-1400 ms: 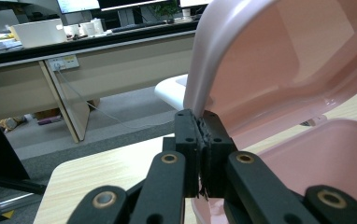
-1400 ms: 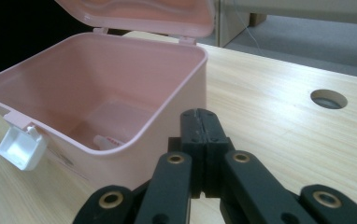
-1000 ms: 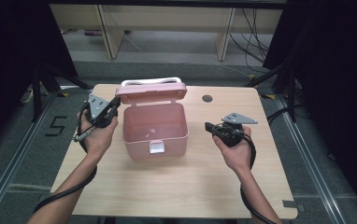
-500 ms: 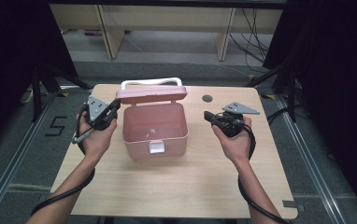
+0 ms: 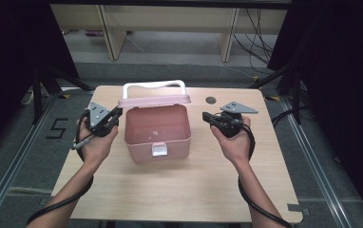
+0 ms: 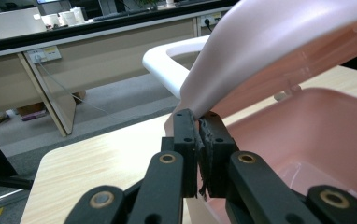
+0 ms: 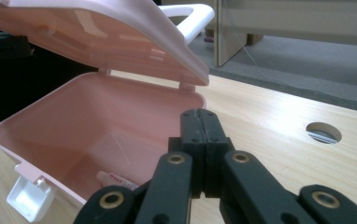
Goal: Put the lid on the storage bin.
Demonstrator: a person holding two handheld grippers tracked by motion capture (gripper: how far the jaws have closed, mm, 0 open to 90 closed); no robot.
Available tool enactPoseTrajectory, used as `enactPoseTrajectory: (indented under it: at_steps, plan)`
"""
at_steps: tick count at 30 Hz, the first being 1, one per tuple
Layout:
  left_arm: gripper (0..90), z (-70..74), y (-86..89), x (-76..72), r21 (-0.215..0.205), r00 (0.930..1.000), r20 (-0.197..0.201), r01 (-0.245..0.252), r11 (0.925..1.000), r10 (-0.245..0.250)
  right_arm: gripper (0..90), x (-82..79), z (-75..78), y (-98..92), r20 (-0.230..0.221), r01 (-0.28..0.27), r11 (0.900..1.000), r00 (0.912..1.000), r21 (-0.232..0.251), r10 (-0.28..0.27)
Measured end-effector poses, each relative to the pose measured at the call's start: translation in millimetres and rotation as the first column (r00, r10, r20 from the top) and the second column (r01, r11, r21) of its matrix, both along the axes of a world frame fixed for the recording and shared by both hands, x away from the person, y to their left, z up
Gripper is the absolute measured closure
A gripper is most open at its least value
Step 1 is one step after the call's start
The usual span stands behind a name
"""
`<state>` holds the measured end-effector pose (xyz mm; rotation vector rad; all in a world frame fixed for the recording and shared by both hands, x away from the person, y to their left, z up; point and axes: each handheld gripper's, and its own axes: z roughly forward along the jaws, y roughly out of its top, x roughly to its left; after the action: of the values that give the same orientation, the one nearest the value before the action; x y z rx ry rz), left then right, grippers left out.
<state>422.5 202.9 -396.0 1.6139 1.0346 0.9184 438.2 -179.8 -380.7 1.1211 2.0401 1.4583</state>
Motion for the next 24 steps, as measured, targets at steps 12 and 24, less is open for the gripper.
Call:
enactPoseTrajectory:
  at_steps: [12,24]
  plan:
    - [89.8,-22.0,2.3,-15.9,0.028,0.9924,-0.109,0.059,0.9979,-0.056,90.0,-4.7,-1.5,-7.0,0.011,0.008,1.0,0.9999,-0.018,-0.008]
    - [87.8,-20.4,27.0,-38.2,0.041,0.9834,-0.181,0.021,0.999,-0.013,90.0,-7.7,-8.2,-16.8,0.0,0.02,1.0,0.9998,-0.013,-0.02]
